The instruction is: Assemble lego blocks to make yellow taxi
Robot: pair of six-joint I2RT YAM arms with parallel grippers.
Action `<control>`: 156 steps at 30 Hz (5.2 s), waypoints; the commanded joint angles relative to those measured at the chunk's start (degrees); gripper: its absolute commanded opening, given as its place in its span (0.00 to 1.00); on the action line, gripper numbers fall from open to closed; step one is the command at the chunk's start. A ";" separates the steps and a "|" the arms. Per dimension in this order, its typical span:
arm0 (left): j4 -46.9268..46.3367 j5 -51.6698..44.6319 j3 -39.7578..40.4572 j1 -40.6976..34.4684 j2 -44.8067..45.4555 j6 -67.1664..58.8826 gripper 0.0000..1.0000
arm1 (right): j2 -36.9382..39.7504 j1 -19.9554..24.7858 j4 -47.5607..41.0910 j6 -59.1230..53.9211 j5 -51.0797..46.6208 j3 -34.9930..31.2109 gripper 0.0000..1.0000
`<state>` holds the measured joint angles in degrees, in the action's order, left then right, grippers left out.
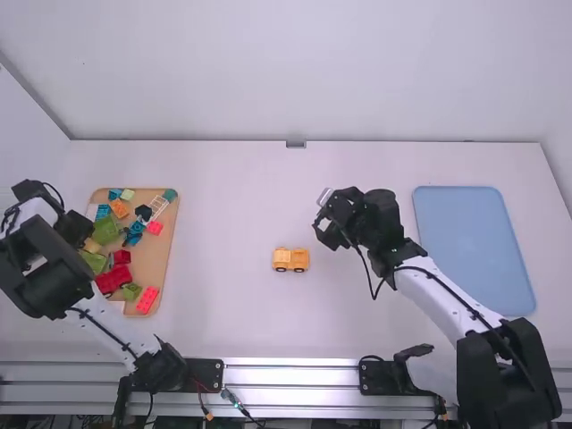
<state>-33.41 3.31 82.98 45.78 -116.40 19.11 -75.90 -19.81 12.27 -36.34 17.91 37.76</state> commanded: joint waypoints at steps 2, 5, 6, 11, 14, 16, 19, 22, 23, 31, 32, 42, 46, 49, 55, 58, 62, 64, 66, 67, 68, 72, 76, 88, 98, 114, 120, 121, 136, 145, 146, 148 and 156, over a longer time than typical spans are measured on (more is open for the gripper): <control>2.08 0.59 -2.05 -0.44 0.13 -1.16 0.40 | 0.48 -0.07 0.00 0.57 0.04 -0.20 0.99; 3.10 0.61 -2.97 -0.39 0.13 -1.18 0.39 | 0.48 -0.07 -0.11 0.57 0.04 -0.20 0.99; 3.56 0.61 -3.26 -0.46 0.13 -1.18 0.39 | 0.48 -0.07 -0.11 0.57 0.02 -0.20 0.99; 6.27 -1.62 -4.22 -0.37 0.13 -3.69 0.37 | 0.48 -0.07 -0.09 0.55 0.04 -0.20 0.99; 7.28 -3.93 -4.63 -0.42 0.13 -3.96 0.36 | 0.48 -0.07 -0.13 0.55 0.04 -0.20 0.99; 7.06 -3.87 -4.63 -0.24 0.13 -3.96 0.36 | 0.48 -0.07 -0.13 0.57 0.04 -0.20 0.99; 6.64 -3.72 -4.66 -0.46 0.13 -3.96 0.36 | 0.48 -0.07 -0.35 0.55 0.02 -0.20 0.99; 5.84 -1.14 -4.87 -0.57 0.13 -1.77 0.37 | 0.48 -0.07 -0.59 0.55 0.04 -0.20 0.99; 5.81 -0.59 -5.03 -0.35 0.13 -1.64 0.38 | 0.48 -0.07 -0.61 0.57 0.04 -0.20 0.99; 8.44 -0.87 -7.21 -0.11 0.13 -2.29 0.41 | 0.48 -0.07 -0.74 0.55 0.04 -0.20 0.99; 8.72 -0.85 -7.41 -0.13 0.13 -2.29 0.41 | 0.48 -0.07 -0.74 0.55 0.04 -0.20 0.99; 13.44 -0.87 -10.34 -0.13 0.13 -4.26 0.47 | 0.48 -0.07 -0.96 0.57 0.02 -0.20 0.99; 13.77 -0.85 -10.69 -0.11 0.13 -4.61 0.48 | 0.48 -0.07 -0.96 0.59 0.04 -0.20 0.99; 13.88 -0.87 -10.67 -0.11 0.13 -4.57 0.48 | 0.48 -0.07 -0.98 0.57 0.04 -0.20 0.99; 13.97 -0.85 -10.67 -0.04 0.13 -4.61 0.30 | 0.48 -0.07 -1.18 0.59 0.04 -0.20 0.99; 14.10 -0.87 -10.67 -0.39 0.13 -4.61 0.25 | 0.48 -0.07 -0.98 1.88 0.04 -0.20 0.99; 14.64 -0.90 -10.54 -0.42 0.13 -4.57 0.24 | 0.48 -0.07 -0.96 2.03 0.02 -0.20 0.99; 14.34 -0.87 -10.23 -0.46 0.13 -4.39 0.23 | 0.48 -0.07 -0.94 2.01 0.02 -0.22 0.99; 13.35 -0.87 -9.38 -0.46 0.13 -4.42 0.17 | 0.48 -0.07 -0.92 1.84 0.04 -0.20 0.99; 12.70 -0.87 -8.70 -0.46 0.13 -4.42 0.16 | 0.48 -0.07 -0.79 1.86 0.02 -0.20 0.99; 11.72 -0.92 -7.76 -0.46 0.13 -4.39 0.17 | 0.48 -0.07 -0.72 1.84 0.04 -0.22 0.99; 5.81 -4.13 -2.58 -0.57 0.15 -4.42 0.10 | 0.48 -0.07 -0.70 1.81 0.02 -0.20 0.99; 2.12 -5.51 1.20 -0.59 0.44 -3.93 0.02 | 0.48 -0.07 -0.70 1.84 0.02 -0.20 0.99; 3.13 3.91 -2.91 -11.56 15.87 -2.34 0.02 | 0.48 -0.04 1.14 3.72 0.02 -0.20 0.99; 2.10 -10.21 -9.31 -33.40 29.40 -30.77 0.02 | 1.05 4.07 7.04 16.90 -1.40 -0.20 0.99; 6.47 -10.58 -9.29 -68.15 17.42 -50.34 0.02 | 29.97 4.98 -20.13 21.64 -17.03 -0.22 0.99; 6.25 -14.86 -4.44 -76.37 9.05 -54.53 0.02 | 43.47 4.11 -25.38 24.55 -22.27 -3.28 0.99; 6.23 -14.86 -4.11 -76.78 8.55 -54.53 0.02 | 44.13 4.13 -25.31 24.57 -22.27 -3.61 0.99; -0.35 -13.42 7.06 -88.21 -8.90 -60.13 0.01 | 59.49 4.11 -23.23 24.33 -22.29 -12.24 0.99; 0.04 -16.63 6.51 -88.30 -8.98 -60.04 0.03 | 59.49 4.11 -23.08 24.35 -22.69 -12.24 0.99; 0.00 -16.61 6.51 -88.46 -8.98 -60.06 0.09 | 59.49 4.09 -23.15 24.33 -23.04 -12.24 0.99; 0.02 -16.37 6.51 -88.54 -8.98 -60.04 0.18 | 59.49 4.04 -23.19 24.33 -23.58 -12.24 0.99; 0.59 -16.33 6.51 -88.46 -8.94 -58.03 0.99 | 59.49 4.07 -23.19 24.33 -23.54 -12.24 0.99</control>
<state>-32.71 -12.03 88.99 -42.76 -125.25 -39.90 -16.75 -15.64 -11.14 -12.21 -5.10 25.89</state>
